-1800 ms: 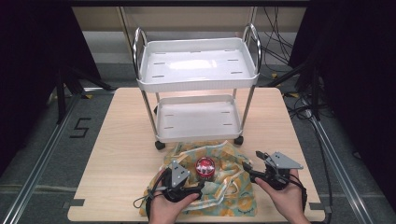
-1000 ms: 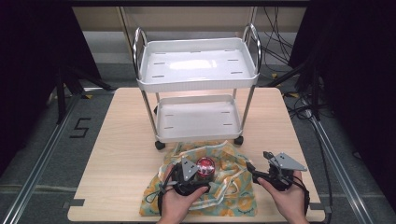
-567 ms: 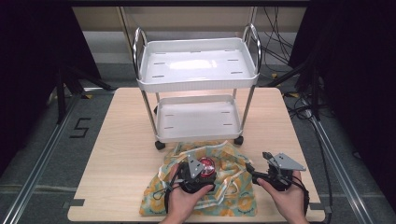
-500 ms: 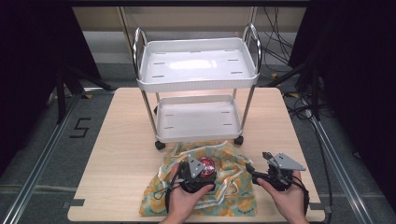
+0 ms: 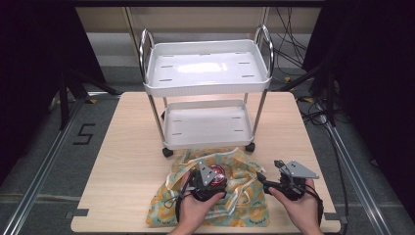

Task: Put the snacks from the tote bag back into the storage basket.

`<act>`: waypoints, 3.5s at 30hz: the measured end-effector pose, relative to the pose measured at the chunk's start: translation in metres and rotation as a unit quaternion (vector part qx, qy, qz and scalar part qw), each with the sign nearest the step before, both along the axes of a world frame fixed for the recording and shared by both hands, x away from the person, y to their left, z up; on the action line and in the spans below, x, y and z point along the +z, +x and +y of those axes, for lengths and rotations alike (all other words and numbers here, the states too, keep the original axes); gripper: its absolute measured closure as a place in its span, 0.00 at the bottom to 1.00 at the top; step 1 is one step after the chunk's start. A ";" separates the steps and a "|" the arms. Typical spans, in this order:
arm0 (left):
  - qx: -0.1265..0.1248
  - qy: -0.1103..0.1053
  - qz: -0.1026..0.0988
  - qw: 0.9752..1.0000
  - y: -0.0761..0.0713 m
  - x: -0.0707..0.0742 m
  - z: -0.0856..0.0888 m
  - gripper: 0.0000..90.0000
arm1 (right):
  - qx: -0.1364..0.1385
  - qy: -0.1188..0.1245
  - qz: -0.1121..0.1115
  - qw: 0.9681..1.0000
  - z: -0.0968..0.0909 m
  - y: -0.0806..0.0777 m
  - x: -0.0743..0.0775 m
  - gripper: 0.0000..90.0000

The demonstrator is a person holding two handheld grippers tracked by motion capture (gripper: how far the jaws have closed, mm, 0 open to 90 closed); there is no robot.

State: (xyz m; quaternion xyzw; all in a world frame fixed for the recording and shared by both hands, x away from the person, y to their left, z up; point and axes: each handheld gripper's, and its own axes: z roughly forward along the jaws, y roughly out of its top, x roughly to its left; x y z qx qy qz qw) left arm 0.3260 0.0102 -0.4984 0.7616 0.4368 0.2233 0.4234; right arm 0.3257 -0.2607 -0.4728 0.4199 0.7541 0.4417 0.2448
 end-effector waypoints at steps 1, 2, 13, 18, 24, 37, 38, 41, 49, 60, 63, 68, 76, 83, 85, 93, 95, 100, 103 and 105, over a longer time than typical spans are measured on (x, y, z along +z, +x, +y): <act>-0.001 -0.001 0.000 1.000 0.000 0.000 0.000 0.24 | 0.000 0.000 0.000 1.000 0.000 0.000 0.000 0.26; -0.001 0.000 -0.001 1.000 0.000 0.000 0.000 0.25 | 0.000 0.000 0.000 1.000 0.000 0.000 0.000 0.26; 0.004 -0.007 -0.008 1.000 -0.001 0.000 0.001 0.26 | 0.000 0.000 -0.001 1.000 -0.001 0.000 0.000 0.26; 0.005 -0.013 -0.018 1.000 -0.002 0.004 0.002 0.26 | -0.008 0.007 0.002 1.000 -0.001 -0.001 0.001 0.26; 0.015 -0.025 -0.027 0.999 -0.006 0.012 0.004 0.26 | -0.004 -0.003 -0.010 1.000 -0.002 0.000 0.001 0.26; 0.020 -0.029 -0.031 0.999 -0.007 0.019 0.004 0.26 | -0.002 -0.007 -0.010 1.000 -0.003 0.000 0.002 0.26; 0.020 -0.028 -0.029 0.999 -0.007 0.020 0.004 0.26 | -0.002 -0.007 -0.010 1.000 -0.003 0.000 0.002 0.26; 0.024 -0.029 -0.033 0.999 -0.008 0.023 0.004 0.26 | -0.004 -0.004 -0.012 1.000 -0.003 0.000 0.002 0.26; 0.020 -0.034 -0.042 0.998 -0.009 0.031 0.006 0.26 | -0.005 -0.007 -0.012 1.000 -0.003 0.000 0.002 0.26; 0.020 -0.039 -0.048 0.998 -0.008 0.037 0.010 0.26 | -0.004 -0.002 -0.010 1.000 -0.001 0.000 0.001 0.26; 0.023 -0.036 -0.051 0.998 -0.008 0.040 0.012 0.26 | -0.003 -0.002 -0.011 1.000 -0.001 -0.001 0.002 0.26; 0.029 -0.045 -0.049 0.997 -0.008 0.042 0.013 0.26 | -0.004 -0.002 -0.011 1.000 -0.001 0.000 0.001 0.26; 0.029 -0.041 -0.056 0.997 -0.007 0.045 0.015 0.26 | 0.000 -0.003 -0.008 1.000 -0.002 0.000 0.002 0.26; 0.033 -0.039 -0.060 0.997 -0.006 0.047 0.016 0.26 | 0.000 -0.003 -0.008 1.000 -0.002 0.000 0.002 0.26; 0.034 -0.039 -0.060 0.997 -0.006 0.047 0.017 0.26 | 0.001 -0.003 -0.009 1.000 -0.002 0.000 0.002 0.26; 0.034 -0.042 -0.061 0.997 -0.005 0.049 0.018 0.26 | 0.001 -0.003 -0.009 1.000 -0.002 0.000 0.002 0.26; 0.035 -0.042 -0.061 0.997 -0.004 0.049 0.018 0.26 | 0.001 -0.003 -0.009 1.000 -0.002 0.000 0.002 0.26; 0.041 -0.050 -0.062 0.996 -0.004 0.051 0.018 0.26 | -0.001 -0.008 -0.015 1.000 -0.002 0.000 0.002 0.26; 0.036 -0.042 -0.065 0.996 -0.003 0.054 0.020 0.26 | 0.001 -0.003 -0.010 1.000 -0.002 0.000 0.002 0.26; 0.036 -0.044 -0.066 0.996 -0.003 0.054 0.020 0.26 | 0.001 -0.004 -0.009 1.000 -0.002 -0.001 0.002 0.26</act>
